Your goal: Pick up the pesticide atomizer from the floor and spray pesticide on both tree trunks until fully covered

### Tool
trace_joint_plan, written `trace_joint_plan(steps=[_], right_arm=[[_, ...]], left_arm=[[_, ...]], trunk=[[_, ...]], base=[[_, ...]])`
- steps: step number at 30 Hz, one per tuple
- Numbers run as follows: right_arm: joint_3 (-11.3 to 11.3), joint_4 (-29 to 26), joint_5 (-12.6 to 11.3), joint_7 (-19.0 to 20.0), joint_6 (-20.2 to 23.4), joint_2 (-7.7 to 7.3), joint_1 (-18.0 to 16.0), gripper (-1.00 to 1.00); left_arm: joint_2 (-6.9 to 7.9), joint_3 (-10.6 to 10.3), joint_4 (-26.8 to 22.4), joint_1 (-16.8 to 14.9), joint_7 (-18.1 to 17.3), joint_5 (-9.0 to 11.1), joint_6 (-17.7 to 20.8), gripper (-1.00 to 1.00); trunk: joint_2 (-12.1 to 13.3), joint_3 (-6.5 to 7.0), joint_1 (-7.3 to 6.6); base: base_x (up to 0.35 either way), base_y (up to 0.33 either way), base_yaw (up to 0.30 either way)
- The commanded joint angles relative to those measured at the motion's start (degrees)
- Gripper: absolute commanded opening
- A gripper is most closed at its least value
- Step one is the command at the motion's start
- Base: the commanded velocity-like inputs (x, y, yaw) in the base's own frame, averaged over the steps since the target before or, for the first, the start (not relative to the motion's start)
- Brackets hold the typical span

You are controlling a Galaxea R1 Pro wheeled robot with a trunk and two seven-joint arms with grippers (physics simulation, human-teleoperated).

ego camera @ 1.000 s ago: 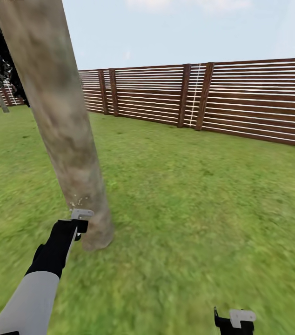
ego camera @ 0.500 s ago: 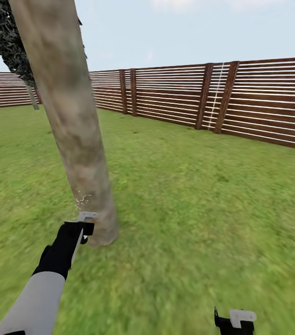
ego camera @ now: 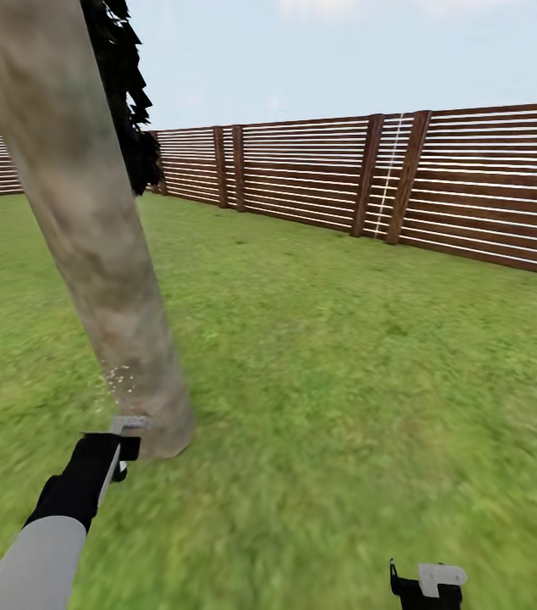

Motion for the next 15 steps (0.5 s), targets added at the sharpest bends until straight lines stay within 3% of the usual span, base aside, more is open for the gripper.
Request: trace_joint_plan(steps=[1,3,5,8,10,11,15], right_arm=[[0.0,0.0,0.0,0.0,0.0,0.00,0.0,1.00],[0.0,0.0,0.0,0.0,0.0,0.00,0.0,1.00],[0.0,0.0,0.0,0.0,0.0,0.01,0.0,1.00],[0.0,0.0,0.0,0.0,0.0,0.01,0.0,1.00],[0.0,0.0,0.0,0.0,0.0,0.01,0.0,1.00],[0.0,0.0,0.0,0.0,0.0,0.01,0.0,1.00],[0.0,0.0,0.0,0.0,0.0,0.01,0.0,1.00]], left_arm=[[-1.56,0.0,0.5,0.0,0.1,-0.5,-0.9,-1.00],[-3.38,0.0,0.8,0.1,0.1,-0.6,-1.4,-1.00],[-3.43,0.1,0.9,0.1,0.0,-0.7,-1.6,-1.00],[-0.23,0.4,1.8,0.8,0.0,-0.6,-1.7,-1.00],[0.91,0.3,2.0,1.0,-0.1,-0.5,-1.8,-1.00],[0.64,0.1,2.5,1.0,-0.1,-0.5,-1.9,-1.00],[-4.86,-2.0,7.7,0.9,0.8,-0.8,-4.7,-1.00]], trunk=[[0.0,0.00,0.00],[0.0,0.00,0.00],[0.0,0.00,0.00],[0.0,0.00,0.00],[0.0,0.00,0.00],[0.0,0.00,0.00],[0.0,0.00,0.00]], base=[[0.110,-0.115,0.024],[0.034,-0.036,0.185],[0.009,-0.009,0.254],[0.001,-0.001,0.275],[0.000,0.000,0.277],[0.000,0.000,0.256],[0.000,0.000,0.056]])
